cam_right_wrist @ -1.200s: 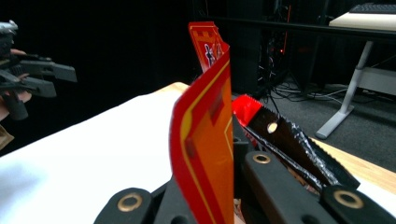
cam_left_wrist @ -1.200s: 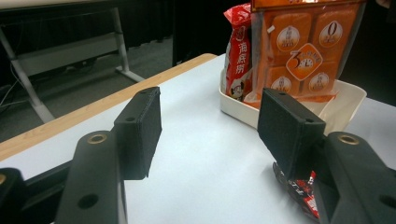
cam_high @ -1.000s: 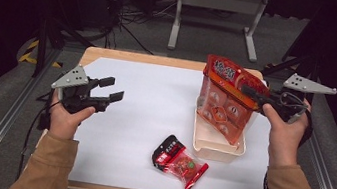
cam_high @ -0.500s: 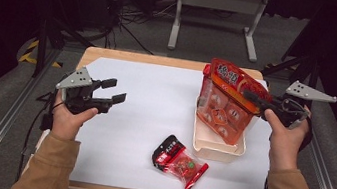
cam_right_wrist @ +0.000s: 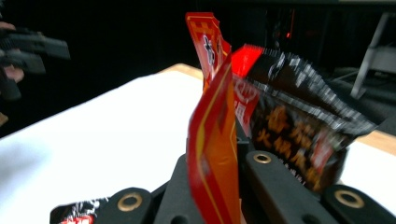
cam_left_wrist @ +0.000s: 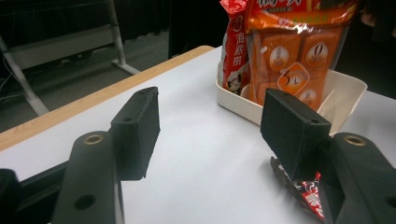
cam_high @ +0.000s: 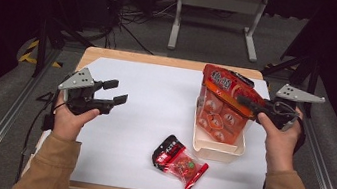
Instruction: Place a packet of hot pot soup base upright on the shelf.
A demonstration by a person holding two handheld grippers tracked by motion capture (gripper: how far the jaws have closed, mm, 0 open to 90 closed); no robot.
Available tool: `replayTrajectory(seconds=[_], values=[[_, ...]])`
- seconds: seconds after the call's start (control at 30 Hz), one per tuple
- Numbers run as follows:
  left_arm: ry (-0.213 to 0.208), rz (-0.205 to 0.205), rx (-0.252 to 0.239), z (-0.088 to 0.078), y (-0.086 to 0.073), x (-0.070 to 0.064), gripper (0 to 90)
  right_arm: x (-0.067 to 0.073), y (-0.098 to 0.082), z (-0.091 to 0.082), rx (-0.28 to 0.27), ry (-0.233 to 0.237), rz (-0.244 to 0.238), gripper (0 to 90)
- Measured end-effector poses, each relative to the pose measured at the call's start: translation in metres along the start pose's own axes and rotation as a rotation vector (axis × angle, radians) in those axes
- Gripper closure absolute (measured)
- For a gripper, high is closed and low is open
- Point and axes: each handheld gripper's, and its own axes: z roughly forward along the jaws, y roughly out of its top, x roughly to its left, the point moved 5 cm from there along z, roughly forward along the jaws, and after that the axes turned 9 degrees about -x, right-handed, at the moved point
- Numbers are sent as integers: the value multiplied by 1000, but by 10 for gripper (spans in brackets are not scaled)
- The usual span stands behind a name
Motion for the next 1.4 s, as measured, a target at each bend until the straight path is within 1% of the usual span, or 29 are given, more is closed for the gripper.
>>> replayTrajectory(seconds=[0.07,0.1,0.17,0.23,0.33,0.5,0.53,0.57,0.6,0.67,0.8,0.83,0.87,0.9,0.93,0.97,1.03,1.07,1.1,1.13,1.27,1.33,1.4], values=[[0,-1,0,0,0,0,385,0,-3,2,2,4,1,898],[1,0,-1,0,0,0,385,0,-5,3,-8,5,5,898],[0,-2,3,0,-1,0,385,-2,-6,1,-8,-3,7,897],[-1,-3,9,2,-1,0,381,-4,-7,1,3,-8,17,897],[-7,-4,8,4,-3,-1,364,-8,-8,-1,27,-34,3,892],[-6,-12,22,8,-7,-1,346,-12,-12,-3,47,-45,17,868],[-7,-9,29,9,-9,0,342,-14,-14,-5,42,-50,32,840],[-7,-14,33,10,-11,-1,339,-15,-14,-6,38,-53,35,812],[-7,-14,33,10,-11,-1,334,-15,-14,-6,38,-53,35,812],[-15,-21,34,12,-13,-1,330,-17,-12,-10,17,-63,61,722],[-38,-26,50,13,-17,-4,338,-18,-12,-17,11,-59,78,621],[-39,-23,55,13,-19,-5,340,-18,-12,-19,18,-68,67,590],[-39,-34,58,13,-20,-6,336,-18,-12,-21,19,-78,54,553],[-43,-35,60,13,-21,-6,329,-18,-12,-23,22,-89,45,514],[-47,-39,61,13,-21,-7,327,-17,-12,-25,22,-93,45,487],[-50,-35,60,13,-22,-8,323,-17,-12,-27,20,-96,43,470],[-65,-30,78,13,-24,-10,329,-17,-12,-32,23,-108,31,437],[-67,-33,83,14,-25,-12,335,-16,-12,-35,25,-109,26,424],[-71,-24,84,14,-26,-12,336,-16,-12,-37,23,-108,24,418],[-71,-24,84,14,-26,-12,335,-16,-12,-37,23,-108,24,418],[-102,-28,98,15,-29,-19,331,-12,-14,-51,20,-114,1,367],[-112,-28,96,15,-30,-22,326,-12,-16,-58,23,-130,-12,351],[-124,-28,100,16,-31,-26,322,-12,-20,-65,25,-139,-13,336]])
